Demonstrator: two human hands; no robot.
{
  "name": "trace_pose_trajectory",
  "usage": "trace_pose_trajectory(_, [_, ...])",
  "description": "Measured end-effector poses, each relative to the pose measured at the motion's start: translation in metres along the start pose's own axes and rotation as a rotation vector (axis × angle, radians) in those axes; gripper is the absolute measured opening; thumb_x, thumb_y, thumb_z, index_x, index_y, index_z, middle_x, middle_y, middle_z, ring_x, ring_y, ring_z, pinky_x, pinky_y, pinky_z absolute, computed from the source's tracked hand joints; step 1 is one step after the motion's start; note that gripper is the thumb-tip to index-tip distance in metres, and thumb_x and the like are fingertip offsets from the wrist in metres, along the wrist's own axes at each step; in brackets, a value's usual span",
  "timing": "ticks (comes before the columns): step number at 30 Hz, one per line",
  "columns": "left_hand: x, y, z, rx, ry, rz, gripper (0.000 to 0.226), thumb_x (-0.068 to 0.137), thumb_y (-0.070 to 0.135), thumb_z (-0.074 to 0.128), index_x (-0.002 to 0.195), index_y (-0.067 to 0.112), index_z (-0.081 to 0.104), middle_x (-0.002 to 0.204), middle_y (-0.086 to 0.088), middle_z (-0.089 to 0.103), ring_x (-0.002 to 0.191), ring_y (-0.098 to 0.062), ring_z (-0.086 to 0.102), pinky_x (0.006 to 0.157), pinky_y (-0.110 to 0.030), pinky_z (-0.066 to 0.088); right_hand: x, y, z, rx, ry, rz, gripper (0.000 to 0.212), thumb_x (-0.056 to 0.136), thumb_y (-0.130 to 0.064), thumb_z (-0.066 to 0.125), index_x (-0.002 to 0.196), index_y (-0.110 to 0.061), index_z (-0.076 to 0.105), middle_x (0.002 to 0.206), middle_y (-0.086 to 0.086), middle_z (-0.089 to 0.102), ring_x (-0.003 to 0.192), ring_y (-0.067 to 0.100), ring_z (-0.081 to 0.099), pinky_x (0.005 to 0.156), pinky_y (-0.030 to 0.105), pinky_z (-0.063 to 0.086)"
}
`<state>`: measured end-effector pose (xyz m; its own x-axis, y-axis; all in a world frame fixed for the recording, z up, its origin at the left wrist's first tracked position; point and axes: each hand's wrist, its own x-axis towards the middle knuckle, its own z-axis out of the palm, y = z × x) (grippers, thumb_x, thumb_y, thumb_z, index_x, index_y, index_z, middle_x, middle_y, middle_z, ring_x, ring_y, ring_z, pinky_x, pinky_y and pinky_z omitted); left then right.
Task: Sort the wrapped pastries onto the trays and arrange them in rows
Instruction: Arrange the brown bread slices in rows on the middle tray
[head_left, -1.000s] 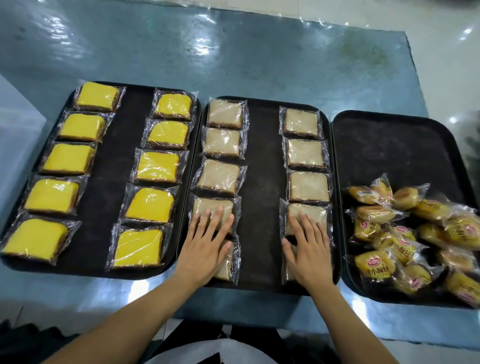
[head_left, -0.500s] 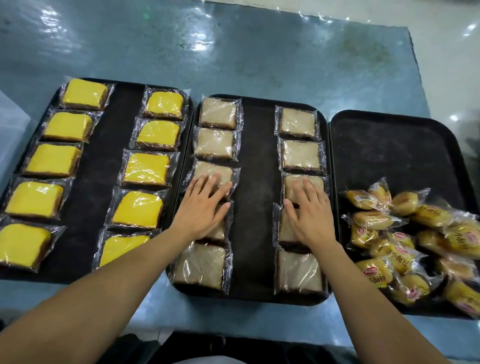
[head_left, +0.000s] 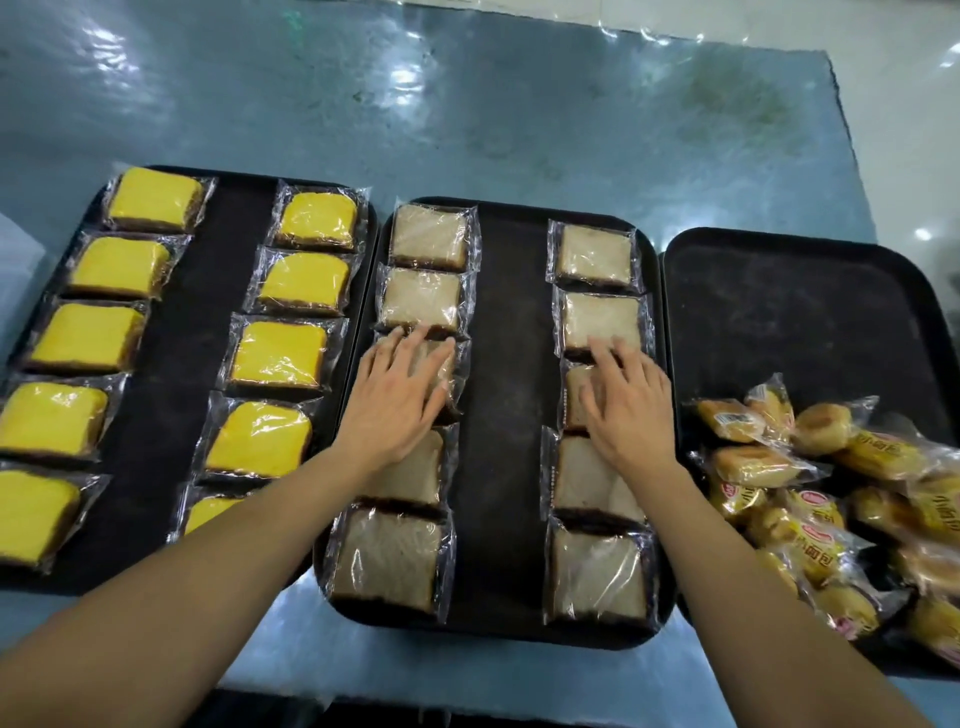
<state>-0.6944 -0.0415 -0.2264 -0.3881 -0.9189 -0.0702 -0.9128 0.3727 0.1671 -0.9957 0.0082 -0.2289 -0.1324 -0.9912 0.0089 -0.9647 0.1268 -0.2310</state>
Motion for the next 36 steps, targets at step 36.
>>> trace_pose_trajectory(36, [0.107, -0.029, -0.013, 0.03, -0.071, -0.06, 0.058, 0.103, 0.045, 0.035, 0.156, 0.027, 0.023, 0.163, -0.015, 0.02, 0.151, -0.038, 0.016, 0.121, -0.054, 0.017, 0.081, 0.012, 0.001, -0.019, -0.107, -0.04, 0.061, 0.106, -0.05, 0.031, 0.159, -0.021, 0.03, 0.162, 0.014, 0.033, 0.15, 0.034, 0.028, 0.124, 0.051, 0.021])
